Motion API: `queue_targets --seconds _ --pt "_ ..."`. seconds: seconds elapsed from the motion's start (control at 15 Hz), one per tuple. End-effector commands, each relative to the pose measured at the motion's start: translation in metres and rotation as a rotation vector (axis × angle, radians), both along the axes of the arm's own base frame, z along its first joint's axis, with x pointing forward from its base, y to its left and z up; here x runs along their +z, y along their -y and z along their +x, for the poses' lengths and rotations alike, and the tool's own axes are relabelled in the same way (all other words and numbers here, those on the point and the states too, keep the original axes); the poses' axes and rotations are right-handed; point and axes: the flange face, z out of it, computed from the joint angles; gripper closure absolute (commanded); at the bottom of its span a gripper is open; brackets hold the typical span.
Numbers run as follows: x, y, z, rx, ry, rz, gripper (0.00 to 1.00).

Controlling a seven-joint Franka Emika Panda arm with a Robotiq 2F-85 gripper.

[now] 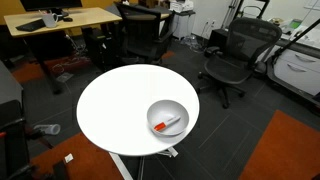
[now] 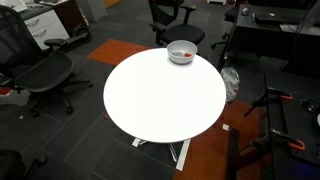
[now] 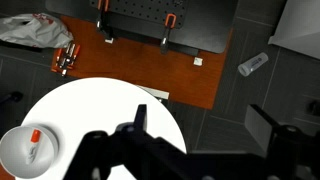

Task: Remove the marker from the grey bowl and place it on the table

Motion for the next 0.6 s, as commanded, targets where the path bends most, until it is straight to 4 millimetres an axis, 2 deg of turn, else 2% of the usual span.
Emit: queue_targets --seconds 0.0,0.33,0.53 --pt "0.0008 -0.0003 0.0002 0.0 -0.001 0.0 0.0" --pt "0.0008 -0.0003 0.0002 0.0 -0.001 0.0 0.0" --pt "0.0015 0.0088 0.009 -0.008 0.018 0.006 0.0"
